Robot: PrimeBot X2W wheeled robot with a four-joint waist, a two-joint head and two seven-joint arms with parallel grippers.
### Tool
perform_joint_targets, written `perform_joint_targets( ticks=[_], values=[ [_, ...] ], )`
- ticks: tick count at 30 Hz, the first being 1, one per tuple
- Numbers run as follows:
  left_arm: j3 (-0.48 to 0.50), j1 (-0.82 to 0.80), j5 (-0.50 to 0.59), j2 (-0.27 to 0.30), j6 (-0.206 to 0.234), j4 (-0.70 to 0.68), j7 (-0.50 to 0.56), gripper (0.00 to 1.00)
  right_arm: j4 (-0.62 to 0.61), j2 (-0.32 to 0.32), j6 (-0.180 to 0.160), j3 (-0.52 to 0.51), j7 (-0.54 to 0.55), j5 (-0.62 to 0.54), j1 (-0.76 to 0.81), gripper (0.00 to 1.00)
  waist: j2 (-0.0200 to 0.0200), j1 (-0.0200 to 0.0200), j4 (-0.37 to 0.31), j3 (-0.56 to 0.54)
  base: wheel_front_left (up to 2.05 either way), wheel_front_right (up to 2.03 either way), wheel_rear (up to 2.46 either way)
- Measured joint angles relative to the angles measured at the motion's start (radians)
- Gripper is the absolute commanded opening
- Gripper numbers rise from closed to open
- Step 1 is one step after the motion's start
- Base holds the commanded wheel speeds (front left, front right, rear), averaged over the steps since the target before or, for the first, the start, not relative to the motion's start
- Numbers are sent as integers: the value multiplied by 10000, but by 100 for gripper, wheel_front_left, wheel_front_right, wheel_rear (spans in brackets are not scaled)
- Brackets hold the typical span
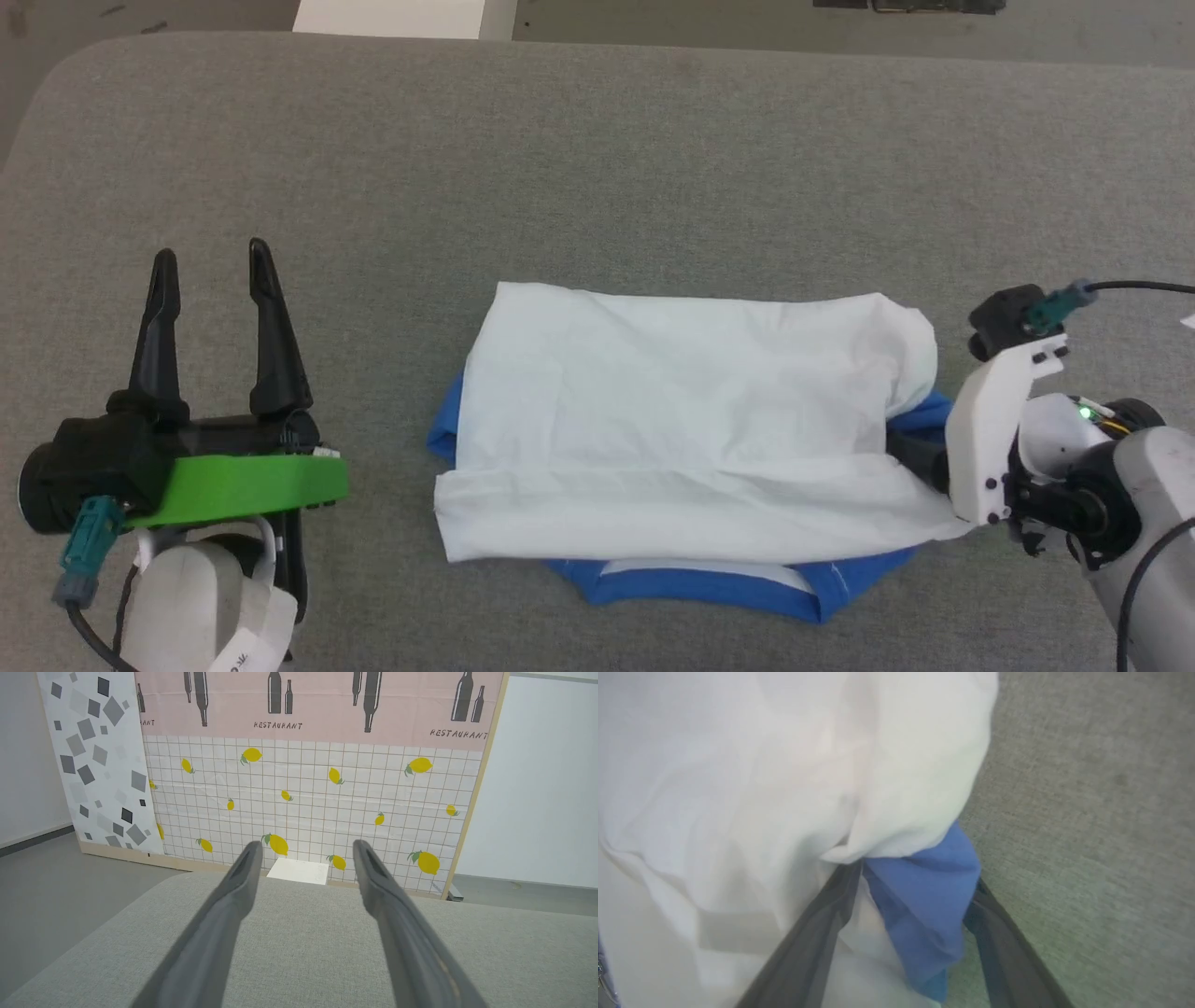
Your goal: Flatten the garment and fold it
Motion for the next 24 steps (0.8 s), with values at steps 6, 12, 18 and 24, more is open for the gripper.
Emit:
perform_joint_targets(
  ticks=[6, 12, 18, 24],
  values=[
    [328, 11, 153, -324, -401, 146, 0, 100, 385, -119, 2, 416, -12, 153, -268, 0, 0, 0, 44, -130, 0, 0, 0],
    [577, 243, 291, -504, -667, 278, -2, 100, 757, -29, 38, 157, -311, 163, -275, 0, 0, 1, -16, -398, 0, 0, 0],
    [673, 491, 493, -619, -803, 324, -2, 100, 894, -570, 50, -757, -236, 94, 233, 0, 0, 1, -126, -760, 0, 0, 0],
    [727, 665, 497, -673, -894, 347, -2, 100, 1131, -1220, 88, -2318, 96, -604, 723, 0, 0, 0, -220, -993, 0, 0, 0]
  ],
)
